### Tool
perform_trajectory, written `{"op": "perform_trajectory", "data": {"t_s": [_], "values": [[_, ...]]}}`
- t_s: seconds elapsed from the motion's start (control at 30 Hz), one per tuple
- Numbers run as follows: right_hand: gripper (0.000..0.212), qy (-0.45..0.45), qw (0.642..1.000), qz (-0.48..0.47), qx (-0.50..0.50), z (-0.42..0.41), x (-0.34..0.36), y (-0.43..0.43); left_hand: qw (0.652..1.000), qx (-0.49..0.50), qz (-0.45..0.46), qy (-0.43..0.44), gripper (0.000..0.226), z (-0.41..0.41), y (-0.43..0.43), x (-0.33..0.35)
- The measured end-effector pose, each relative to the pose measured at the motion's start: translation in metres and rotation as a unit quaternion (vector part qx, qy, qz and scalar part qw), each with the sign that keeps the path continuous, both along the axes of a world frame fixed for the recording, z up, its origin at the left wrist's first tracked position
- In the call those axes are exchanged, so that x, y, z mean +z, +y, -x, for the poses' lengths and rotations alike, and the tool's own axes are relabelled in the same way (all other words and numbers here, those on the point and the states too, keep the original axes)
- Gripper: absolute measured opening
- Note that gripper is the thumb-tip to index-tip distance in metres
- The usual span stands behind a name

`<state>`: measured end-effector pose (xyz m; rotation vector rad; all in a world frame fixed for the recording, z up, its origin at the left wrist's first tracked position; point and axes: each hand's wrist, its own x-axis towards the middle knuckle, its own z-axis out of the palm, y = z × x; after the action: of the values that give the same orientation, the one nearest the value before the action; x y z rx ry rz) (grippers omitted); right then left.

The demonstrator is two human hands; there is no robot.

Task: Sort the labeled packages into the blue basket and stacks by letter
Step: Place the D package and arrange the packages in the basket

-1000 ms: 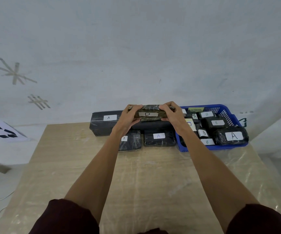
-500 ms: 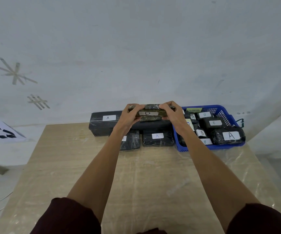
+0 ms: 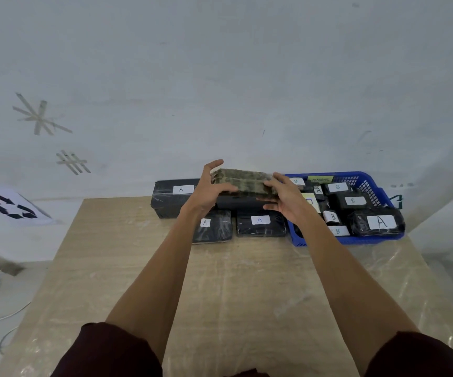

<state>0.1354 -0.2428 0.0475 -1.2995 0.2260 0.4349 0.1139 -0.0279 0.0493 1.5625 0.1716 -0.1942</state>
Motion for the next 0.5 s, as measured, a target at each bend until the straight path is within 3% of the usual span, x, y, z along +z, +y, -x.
{"op": "perform_trajectory", "data": {"t_s": [0.2,0.33,0.5], "values": [[0.052,-0.076,0.993,0.081,0.037,0.000,0.007,0.006,0.995,0.065,0.040,0.065,0.045,0.008,0.005,-0.005],[0.053,-0.115,0.982,0.136,0.068,0.002,0.011,0.014,0.993,0.103,-0.032,0.049,0.065,0.009,0.008,-0.009],[0.053,-0.156,0.978,0.139,0.016,0.008,-0.002,0.017,0.993,0.069,-0.087,0.028,0.074,0.007,0.008,0.001]]}}
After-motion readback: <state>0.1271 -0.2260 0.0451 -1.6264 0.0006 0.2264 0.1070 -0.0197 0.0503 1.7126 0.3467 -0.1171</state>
